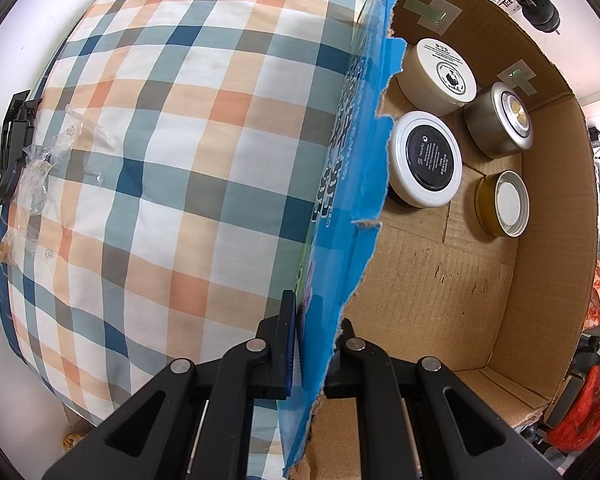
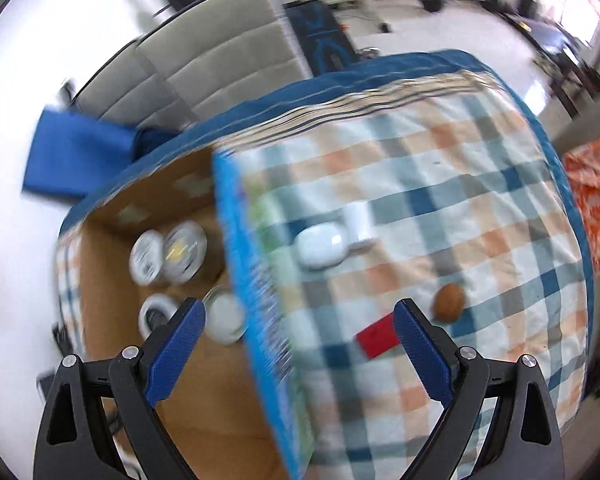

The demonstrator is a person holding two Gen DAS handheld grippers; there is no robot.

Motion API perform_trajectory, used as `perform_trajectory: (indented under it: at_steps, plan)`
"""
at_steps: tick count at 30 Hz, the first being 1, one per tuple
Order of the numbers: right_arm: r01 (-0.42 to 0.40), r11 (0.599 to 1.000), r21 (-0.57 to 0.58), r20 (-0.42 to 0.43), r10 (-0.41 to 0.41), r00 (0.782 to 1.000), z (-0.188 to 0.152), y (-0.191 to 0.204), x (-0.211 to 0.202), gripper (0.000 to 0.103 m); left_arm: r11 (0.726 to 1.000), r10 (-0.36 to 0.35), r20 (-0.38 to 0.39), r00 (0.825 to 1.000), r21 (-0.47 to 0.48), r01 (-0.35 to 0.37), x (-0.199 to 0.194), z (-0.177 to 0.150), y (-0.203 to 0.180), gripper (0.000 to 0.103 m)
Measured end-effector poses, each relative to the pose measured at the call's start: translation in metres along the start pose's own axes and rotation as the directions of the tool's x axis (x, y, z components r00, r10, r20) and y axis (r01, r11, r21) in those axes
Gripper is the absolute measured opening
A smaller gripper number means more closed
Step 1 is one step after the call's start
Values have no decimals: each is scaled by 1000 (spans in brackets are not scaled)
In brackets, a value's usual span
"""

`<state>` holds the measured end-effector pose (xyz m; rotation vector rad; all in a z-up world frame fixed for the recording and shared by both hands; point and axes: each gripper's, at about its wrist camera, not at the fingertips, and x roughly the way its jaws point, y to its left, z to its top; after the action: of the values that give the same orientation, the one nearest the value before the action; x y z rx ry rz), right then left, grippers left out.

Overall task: Organize rigid objects
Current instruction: 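Reach the right tool to the white cylinder and grasp it, then carry the white cylinder into the box and release it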

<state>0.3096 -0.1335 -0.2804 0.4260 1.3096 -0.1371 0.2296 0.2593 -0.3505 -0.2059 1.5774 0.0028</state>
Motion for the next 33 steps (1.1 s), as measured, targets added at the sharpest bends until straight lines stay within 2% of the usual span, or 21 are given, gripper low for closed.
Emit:
perform_trajectory:
  at_steps: [3,9,11,14,18,21,27,33]
  plan:
    - [20,997,69,3,-21,1000,20,-26,18,97,1000,1,1,1000,-1,-1,0,0,0,7]
    - [-9,983,183,-59,20,998,52,-60,80,95,1000,2,-2,1000,-4,-2,0,-1,1,7]
    - [-18,977,212,-87,37,995,57,-65,101,75,1000,3,-3,1000,-3,-3,0,0,0,7]
    - [-26,974,227,-136,58,989,61,-66,126,62,1000,3,-3,1000,-6,-3,0,0,0,7]
    - [9,981,192,-172,25,985,64,-62,149,50,1000,9,-6,1000,-4,-9,1,1,-3,7]
    - [34,983,178,-182,-1,983,66,-61,160,34,1000,10,-7,1000,-4,-10,2,2,-4,7]
    - [75,991,106,-186,-54,981,67,-48,163,34,1000,19,-7,1000,-2,-20,5,4,-6,7]
    - [36,996,82,-139,-24,990,57,-32,136,34,1000,16,-8,1000,-3,-16,7,5,-7,7]
